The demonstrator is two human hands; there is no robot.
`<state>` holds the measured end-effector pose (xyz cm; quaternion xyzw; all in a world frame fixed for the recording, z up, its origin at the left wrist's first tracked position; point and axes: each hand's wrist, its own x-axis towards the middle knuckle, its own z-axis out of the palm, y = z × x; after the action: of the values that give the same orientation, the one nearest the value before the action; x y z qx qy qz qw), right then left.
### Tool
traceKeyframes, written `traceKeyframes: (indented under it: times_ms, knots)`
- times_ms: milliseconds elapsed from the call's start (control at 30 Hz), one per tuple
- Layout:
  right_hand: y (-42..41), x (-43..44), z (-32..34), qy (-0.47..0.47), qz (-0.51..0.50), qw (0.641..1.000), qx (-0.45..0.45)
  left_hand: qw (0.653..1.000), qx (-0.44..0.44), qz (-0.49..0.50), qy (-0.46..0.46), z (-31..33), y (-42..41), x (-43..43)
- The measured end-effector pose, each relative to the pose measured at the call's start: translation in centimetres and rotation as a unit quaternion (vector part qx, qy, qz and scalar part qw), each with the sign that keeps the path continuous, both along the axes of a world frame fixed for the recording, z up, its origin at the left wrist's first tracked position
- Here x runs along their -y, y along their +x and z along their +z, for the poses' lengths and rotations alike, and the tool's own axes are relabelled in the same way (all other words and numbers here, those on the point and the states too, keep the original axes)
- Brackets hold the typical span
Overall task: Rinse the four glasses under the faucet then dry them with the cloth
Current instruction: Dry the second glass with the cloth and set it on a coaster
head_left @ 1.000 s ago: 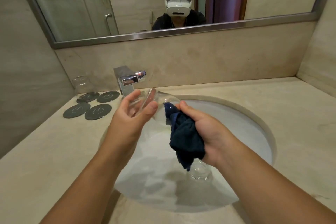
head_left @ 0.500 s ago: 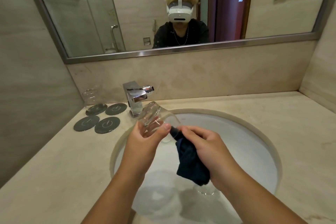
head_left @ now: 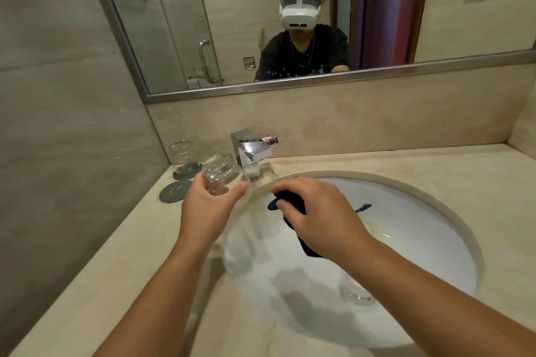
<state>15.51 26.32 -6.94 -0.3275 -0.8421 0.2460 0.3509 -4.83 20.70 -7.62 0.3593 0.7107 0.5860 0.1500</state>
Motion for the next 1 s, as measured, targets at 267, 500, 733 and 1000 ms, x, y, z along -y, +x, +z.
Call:
traceKeyframes:
  times_ms: [267,500,733,1000]
  knots:
    - [-4.2,-0.8,0.5,0.039,0.021,0.998,0.053,0.997,-0.041,0.058,-0.031,-0.5,-5.5,-2.8]
    - [-6.4,-3.3,-1.3,0.028,0.025,0.997,0.072,0.991,-0.089,0.067,-0.07,-1.0,-10.4,-8.1]
    - [-6.5,-5.2,-3.0,0.012,0.017,0.995,0.095,0.991,-0.084,0.056,-0.083,-1.7,-12.5,-11.9]
    - [-6.4,-6.0,-3.7,0.0,0.014,0.995,0.097,0.989,-0.078,0.062,-0.11,-2.8,-13.5,-13.0]
